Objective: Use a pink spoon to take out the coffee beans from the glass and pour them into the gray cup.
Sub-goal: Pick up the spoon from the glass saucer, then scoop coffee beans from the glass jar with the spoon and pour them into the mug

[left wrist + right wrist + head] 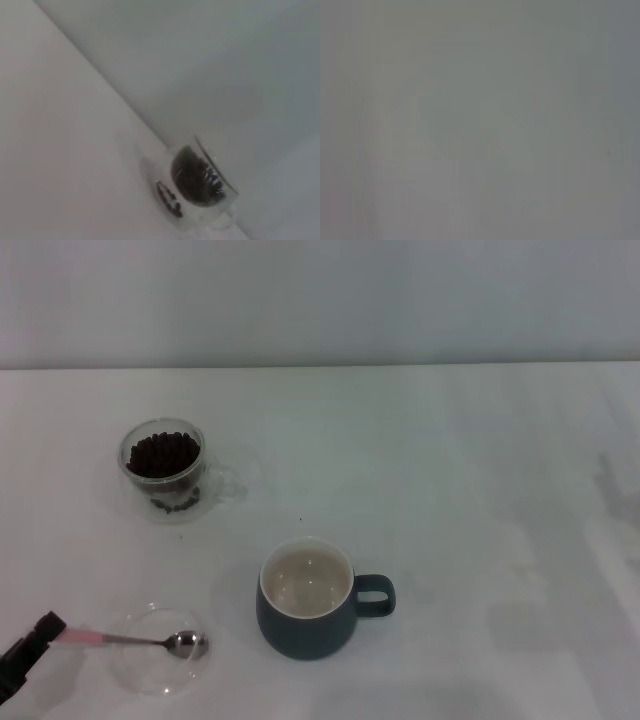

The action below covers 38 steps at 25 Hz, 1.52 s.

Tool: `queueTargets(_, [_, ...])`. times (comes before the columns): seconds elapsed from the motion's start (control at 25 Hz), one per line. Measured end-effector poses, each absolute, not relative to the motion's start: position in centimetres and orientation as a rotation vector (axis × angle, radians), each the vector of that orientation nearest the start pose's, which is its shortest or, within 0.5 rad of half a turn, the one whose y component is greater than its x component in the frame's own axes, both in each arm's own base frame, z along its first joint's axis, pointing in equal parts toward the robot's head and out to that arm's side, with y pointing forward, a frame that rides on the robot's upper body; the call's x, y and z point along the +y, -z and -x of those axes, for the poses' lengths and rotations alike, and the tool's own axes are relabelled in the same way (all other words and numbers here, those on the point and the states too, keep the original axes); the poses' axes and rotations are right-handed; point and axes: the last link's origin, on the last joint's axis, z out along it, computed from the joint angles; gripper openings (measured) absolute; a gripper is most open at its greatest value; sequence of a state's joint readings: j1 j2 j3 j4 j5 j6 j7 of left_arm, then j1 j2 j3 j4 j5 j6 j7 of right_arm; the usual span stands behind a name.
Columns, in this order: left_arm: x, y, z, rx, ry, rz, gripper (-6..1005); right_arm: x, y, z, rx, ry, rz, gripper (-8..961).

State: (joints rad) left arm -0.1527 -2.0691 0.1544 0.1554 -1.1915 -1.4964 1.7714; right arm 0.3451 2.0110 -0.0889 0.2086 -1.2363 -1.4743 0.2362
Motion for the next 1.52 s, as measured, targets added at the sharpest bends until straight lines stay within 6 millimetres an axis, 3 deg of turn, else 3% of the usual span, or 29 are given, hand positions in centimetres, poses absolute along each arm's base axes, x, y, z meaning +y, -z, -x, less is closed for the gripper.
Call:
queueTargets(0.52, [18.7, -0.7, 38.0, -1.463, 1.238, 1.804, 135, 27.2, -2.4, -36.4, 0.589, -0.821, 1.365, 767])
queueTargets(0.72, [19.5, -1.8, 37.8, -1.406, 1.253, 1.817, 135, 27.1, -2.6, -36.4, 0.589, -0.821, 1.357, 767])
queueTargets(0.88, [21.1, -3.0, 37.0, -1.326, 1.307, 1.831, 135, 27.2, -2.6, -36.4, 0.586, -0.825, 1.358, 767])
queueTargets(1.16, [25.7, -6.5, 34.8, -1.210, 1.383, 1.931, 135, 27.0, -2.9, -35.7, 0.546, -0.868, 1.344, 767])
queueTargets(1.52, [31.0, -10.1, 34.2, -1.074, 1.220, 1.974, 135, 26.9, -3.4, -35.7, 0.527, -0.880, 1.320, 767])
